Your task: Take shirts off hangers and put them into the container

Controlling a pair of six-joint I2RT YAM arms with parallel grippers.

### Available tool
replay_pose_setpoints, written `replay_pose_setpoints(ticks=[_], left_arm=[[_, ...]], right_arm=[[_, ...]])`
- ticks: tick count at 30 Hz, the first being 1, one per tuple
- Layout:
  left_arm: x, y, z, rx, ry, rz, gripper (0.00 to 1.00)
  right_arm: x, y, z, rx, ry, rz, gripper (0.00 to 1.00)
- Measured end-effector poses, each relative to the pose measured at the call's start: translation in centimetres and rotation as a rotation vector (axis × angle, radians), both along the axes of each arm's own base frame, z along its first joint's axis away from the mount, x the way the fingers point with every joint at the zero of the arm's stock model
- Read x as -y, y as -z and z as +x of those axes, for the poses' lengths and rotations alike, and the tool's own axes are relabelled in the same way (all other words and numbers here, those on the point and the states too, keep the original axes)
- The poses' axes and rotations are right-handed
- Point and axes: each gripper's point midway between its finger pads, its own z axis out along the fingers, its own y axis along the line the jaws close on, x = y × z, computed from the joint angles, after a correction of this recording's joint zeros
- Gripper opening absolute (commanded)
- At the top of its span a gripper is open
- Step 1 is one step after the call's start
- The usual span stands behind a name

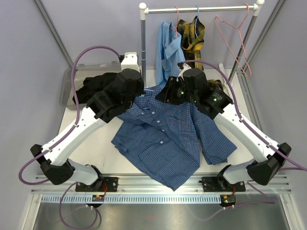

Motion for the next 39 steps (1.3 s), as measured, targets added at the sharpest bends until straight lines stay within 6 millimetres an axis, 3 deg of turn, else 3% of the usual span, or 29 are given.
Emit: replay_pose_setpoints(ticks=[2,3,5,10,17,25,31,39], left_arm=[[-0.3,-0.2,-0.2,0.006,0.0,-0.007,0.0],[-0.5,-0.2,-0.4,0.01,0.0,-0.011,0.0],[-0.9,-0.3,-0.7,0.015,-0.002,-0.012,0.0],[-2.6,-0.2,-1.3,0.031,-0.013,-0.007,0.0],[-7.2,-0.1,-1.5,0.041,-0.079,-0.029,0.0],[-8.4,-1.3,-4.1,0.085,0.023,-0.119,0.0],[-8.6,-1.3,-6.2,0.107,0.109,-0.132,0.0],[-8.8,-1.7,-7.4,0.148,0.176,-0.118,0.0]], right_arm=[[0.0,0.1,0.1,0.001,0.006,-0.002,0.22],[0.1,0.1,0.2,0.003,0.01,-0.006,0.09],[0.3,0.1,0.4,0.011,0.021,-0.015,0.0],[1.2,0.3,0.4,0.022,0.053,-0.048,0.0],[5.2,-1.1,-0.4,0.089,0.139,-0.127,0.0],[9.5,-2.6,-0.4,0.123,0.212,-0.146,0.0],[10.0,-2.4,-1.1,0.1,0.177,-0.158,0.0],[9.4,-3.6,-1.3,0.09,0.116,-0.142,0.0]])
